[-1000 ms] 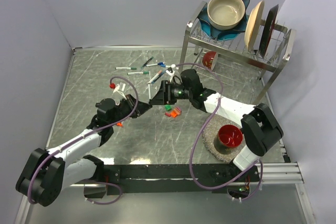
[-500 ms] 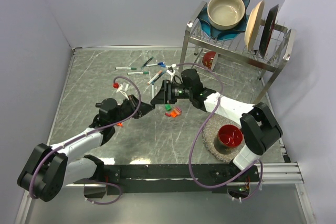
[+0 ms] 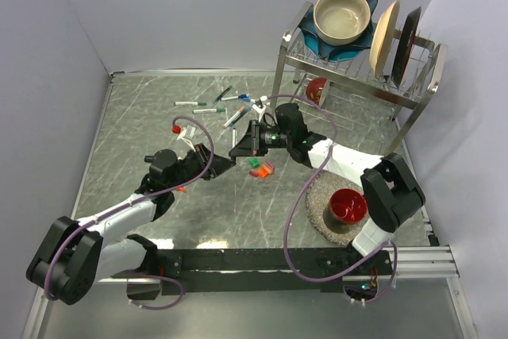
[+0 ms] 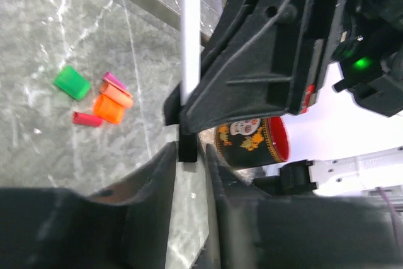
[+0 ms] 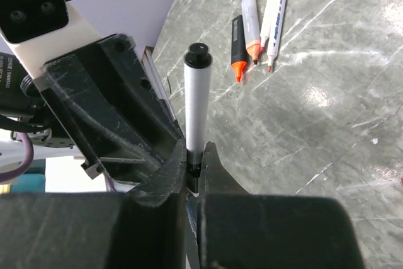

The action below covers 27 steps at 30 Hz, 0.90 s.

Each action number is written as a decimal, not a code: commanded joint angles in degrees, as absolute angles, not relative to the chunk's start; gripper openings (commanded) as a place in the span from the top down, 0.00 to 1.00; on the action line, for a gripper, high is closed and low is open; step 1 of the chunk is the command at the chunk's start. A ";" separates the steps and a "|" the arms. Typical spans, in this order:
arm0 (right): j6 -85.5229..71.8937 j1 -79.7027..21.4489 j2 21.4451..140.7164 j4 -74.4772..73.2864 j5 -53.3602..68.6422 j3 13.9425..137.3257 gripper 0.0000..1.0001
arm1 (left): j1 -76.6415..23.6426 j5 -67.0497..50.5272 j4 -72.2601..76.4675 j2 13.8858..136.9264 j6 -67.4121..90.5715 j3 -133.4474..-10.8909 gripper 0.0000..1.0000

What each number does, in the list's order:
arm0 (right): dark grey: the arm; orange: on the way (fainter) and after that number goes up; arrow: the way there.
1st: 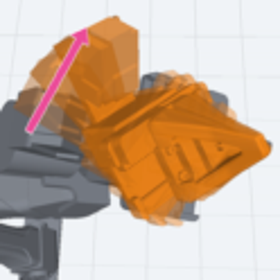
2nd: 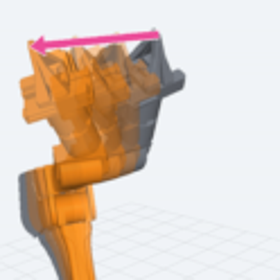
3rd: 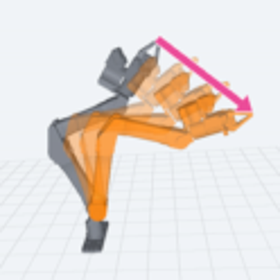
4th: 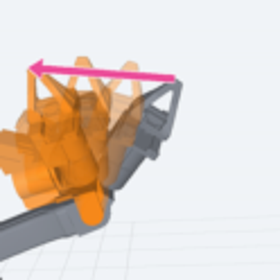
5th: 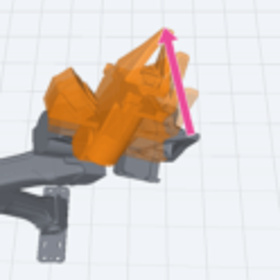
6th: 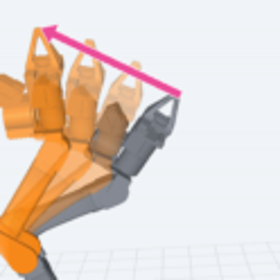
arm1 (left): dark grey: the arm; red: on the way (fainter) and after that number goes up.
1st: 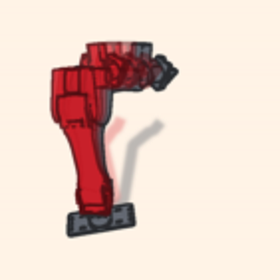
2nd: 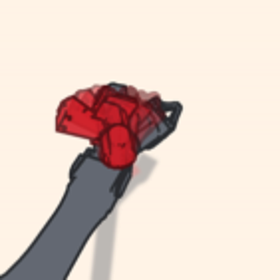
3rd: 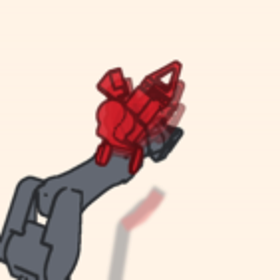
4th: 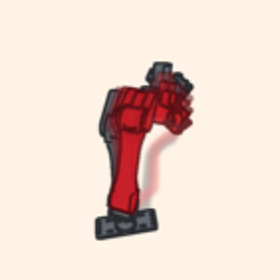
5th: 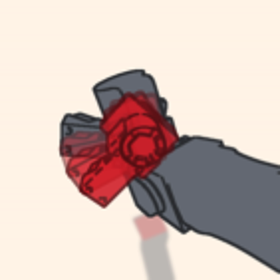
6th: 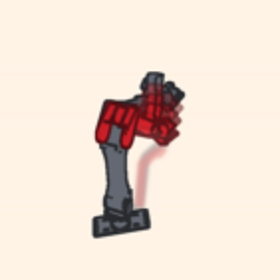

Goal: Open the pen caps

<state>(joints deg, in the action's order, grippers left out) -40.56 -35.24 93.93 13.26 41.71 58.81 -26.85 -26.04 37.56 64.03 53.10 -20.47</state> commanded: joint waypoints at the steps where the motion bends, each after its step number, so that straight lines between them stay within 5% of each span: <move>1: -38.33 -35.33 95.01 13.72 43.77 60.82 1.00 | -27.25 -26.28 39.38 62.32 52.30 -20.92 0.56; 2: -37.45 -35.33 95.01 13.01 43.33 61.17 1.00 | -27.25 -25.84 38.50 60.84 51.77 -21.00 0.36; 5: -31.75 -35.25 95.18 9.24 44.20 63.19 1.00 | -27.16 -23.39 34.73 57.84 49.93 -21.27 0.12; 8: -21.74 -35.42 96.06 4.06 49.11 65.91 1.00 | -26.90 -19.79 30.51 54.50 48.78 -22.50 0.03; 11: -10.40 -35.59 97.12 -3.68 57.11 68.99 1.00 | -25.93 -17.23 26.64 55.54 49.74 -25.04 0.03; 19: -3.87 -36.39 97.12 -7.56 62.75 69.79 1.00 | -25.31 -16.79 27.43 59.85 55.02 -28.65 0.33; 27: -3.52 -36.47 97.65 -8.26 62.67 70.58 1.00 | -25.31 -19.32 29.26 60.64 55.19 -28.30 0.42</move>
<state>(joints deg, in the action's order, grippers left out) -5.39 -36.14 97.27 -7.79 60.99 67.53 -25.43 -17.15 26.13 59.96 54.61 -26.17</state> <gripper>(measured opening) 0.131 0.589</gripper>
